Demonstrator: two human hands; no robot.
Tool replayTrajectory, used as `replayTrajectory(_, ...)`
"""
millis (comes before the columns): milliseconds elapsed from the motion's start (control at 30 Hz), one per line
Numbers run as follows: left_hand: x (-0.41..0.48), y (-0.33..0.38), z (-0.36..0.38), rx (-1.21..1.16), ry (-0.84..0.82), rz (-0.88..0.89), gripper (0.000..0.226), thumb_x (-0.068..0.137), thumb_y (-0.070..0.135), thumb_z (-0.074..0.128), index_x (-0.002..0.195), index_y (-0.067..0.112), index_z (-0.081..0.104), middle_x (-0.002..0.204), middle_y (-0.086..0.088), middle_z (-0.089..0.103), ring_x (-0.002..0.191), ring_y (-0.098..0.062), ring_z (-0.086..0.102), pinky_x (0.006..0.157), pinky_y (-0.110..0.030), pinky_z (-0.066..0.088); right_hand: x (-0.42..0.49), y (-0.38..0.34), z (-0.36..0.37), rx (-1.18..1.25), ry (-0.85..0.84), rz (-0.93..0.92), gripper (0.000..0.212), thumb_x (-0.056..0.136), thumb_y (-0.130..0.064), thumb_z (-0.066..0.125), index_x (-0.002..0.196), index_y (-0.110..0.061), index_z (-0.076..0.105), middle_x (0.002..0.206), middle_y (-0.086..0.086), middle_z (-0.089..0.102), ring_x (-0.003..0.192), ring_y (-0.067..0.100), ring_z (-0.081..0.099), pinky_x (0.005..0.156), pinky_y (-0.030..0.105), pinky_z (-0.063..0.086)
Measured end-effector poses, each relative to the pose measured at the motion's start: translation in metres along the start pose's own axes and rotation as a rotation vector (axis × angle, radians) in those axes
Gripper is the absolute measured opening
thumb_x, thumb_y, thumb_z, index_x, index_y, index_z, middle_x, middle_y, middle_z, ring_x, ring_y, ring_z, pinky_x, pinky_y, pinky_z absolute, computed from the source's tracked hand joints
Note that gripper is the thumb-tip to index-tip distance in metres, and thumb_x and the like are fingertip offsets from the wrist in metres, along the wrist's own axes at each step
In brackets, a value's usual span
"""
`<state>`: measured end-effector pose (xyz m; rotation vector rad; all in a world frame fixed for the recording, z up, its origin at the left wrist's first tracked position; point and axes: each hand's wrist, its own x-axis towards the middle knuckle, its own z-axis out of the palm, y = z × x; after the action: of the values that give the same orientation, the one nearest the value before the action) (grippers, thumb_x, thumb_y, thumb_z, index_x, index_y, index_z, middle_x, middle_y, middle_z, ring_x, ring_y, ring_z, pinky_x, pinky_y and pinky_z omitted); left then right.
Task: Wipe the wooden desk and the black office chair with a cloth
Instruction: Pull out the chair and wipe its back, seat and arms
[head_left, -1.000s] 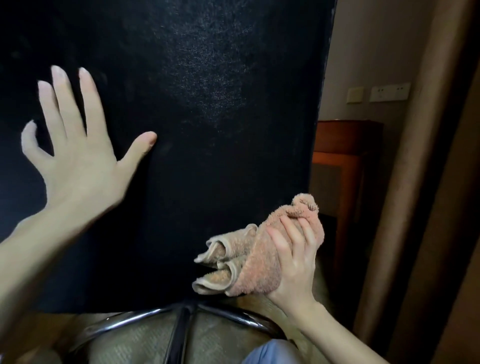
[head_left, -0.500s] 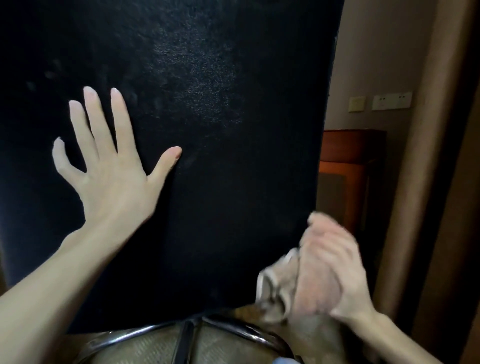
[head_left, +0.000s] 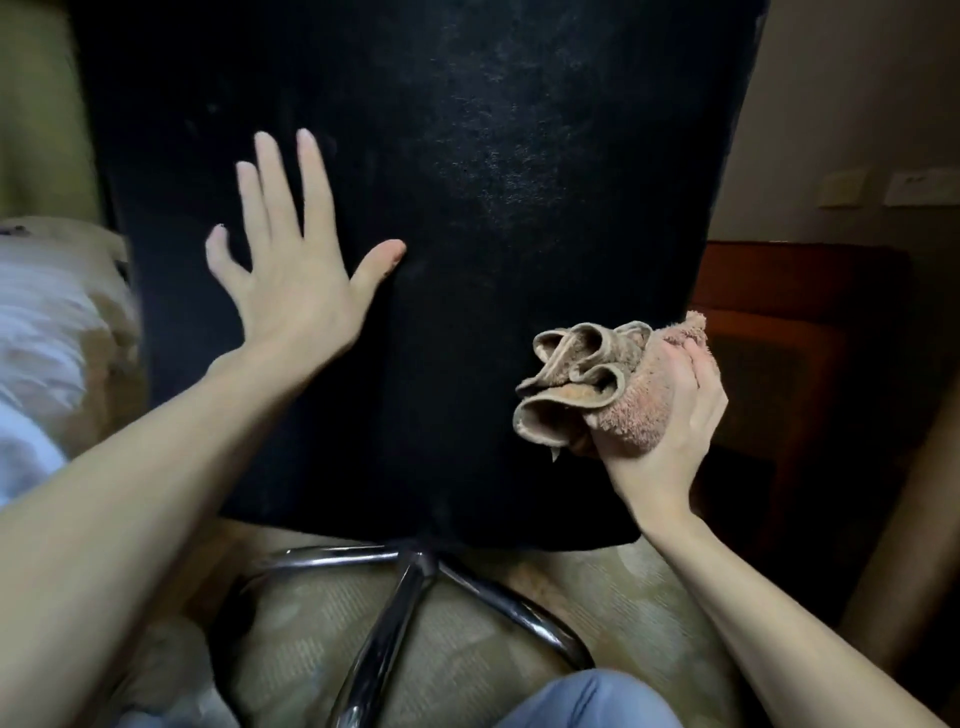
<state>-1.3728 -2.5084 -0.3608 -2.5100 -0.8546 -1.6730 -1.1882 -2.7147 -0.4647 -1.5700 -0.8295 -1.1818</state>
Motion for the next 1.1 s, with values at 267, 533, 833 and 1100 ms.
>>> replayTrajectory(267,-0.001,-0.083,0.009,0.029,-0.278,0.009,0.093,0.095,0.071,0.047,0.164,0.036,-0.004,0.173,-0.007,-0.01,0.16,-0.02,0.0,0.124,-0.053,0.004,-0.005,0.057,0.025,0.003,-0.085,0.157,0.096,0.069,-0.054,0.072,0.151,-0.026,0.032,0.151,0.002,0.036,0.141,0.025,0.03,0.118,0.038,0.025)
replayTrajectory(533,-0.008,-0.197,0.012,-0.428,-0.268,-0.446,0.127,0.079,0.073,0.071,0.164,0.011,0.001,0.168,-0.019,0.019,0.154,-0.034,0.026,0.124,-0.049,0.027,0.01,0.059,0.01,-0.162,-0.319,0.433,0.101,0.067,-0.066,0.065,0.153,-0.029,0.028,0.15,0.017,0.042,0.141,0.038,0.038,0.114,0.054,0.035)
replayTrajectory(833,-0.03,-0.183,0.049,-0.792,-0.132,-0.303,0.042,0.095,0.068,0.056,0.08,0.029,0.067,0.072,0.032,0.069,0.067,0.016,0.062,0.056,-0.003,0.043,-0.003,0.053,0.041,0.076,-0.232,0.609,0.104,0.068,-0.074,0.069,0.146,-0.01,0.045,0.143,0.019,0.054,0.134,0.033,0.053,0.115,0.052,0.042)
replayTrajectory(1100,-0.042,-0.153,0.047,-0.739,-0.094,-0.431,0.074,0.084,0.084,0.053,0.117,0.02,0.07,0.113,0.008,0.073,0.101,-0.005,0.068,0.088,-0.028,0.055,-0.047,0.067,0.035,0.038,-0.171,0.546,0.093,0.085,-0.051,0.073,0.16,-0.031,0.022,0.166,0.005,0.025,0.153,0.026,0.017,0.124,0.045,0.016)
